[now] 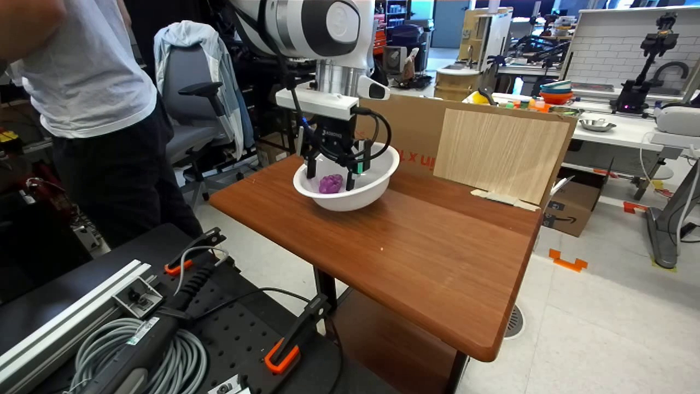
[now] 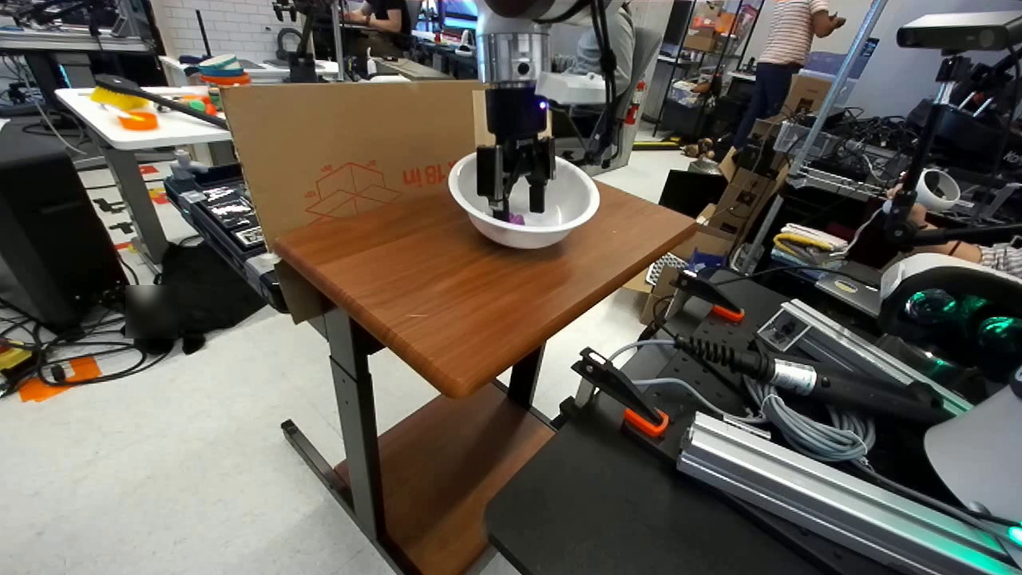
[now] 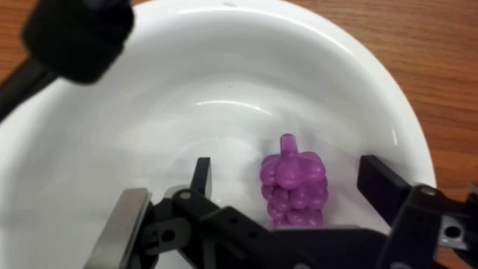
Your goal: Take the toy grapes from the table and put them in the white bowl
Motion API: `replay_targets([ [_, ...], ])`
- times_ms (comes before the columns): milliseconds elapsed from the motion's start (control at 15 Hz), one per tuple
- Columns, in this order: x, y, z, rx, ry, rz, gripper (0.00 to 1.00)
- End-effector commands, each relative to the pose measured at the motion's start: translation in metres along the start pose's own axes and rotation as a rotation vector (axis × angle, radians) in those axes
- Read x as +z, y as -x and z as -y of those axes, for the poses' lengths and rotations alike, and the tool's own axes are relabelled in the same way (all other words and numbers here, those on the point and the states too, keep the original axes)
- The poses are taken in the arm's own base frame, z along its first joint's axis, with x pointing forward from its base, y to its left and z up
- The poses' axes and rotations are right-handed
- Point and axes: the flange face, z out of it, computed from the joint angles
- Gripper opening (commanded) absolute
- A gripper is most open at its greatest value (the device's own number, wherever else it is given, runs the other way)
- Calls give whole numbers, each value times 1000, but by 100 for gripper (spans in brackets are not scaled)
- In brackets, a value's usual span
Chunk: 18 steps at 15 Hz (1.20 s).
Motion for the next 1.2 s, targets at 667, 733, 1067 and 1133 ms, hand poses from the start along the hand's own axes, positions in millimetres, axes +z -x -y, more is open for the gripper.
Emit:
replay_targets([
  [667, -29, 66, 14, -28, 20, -74, 100],
  [733, -29, 71, 17, -41, 19, -65, 100],
  [1067, -28, 76, 21, -53, 19, -58, 100],
  [1133, -28, 76, 21, -54, 19, -58, 100],
])
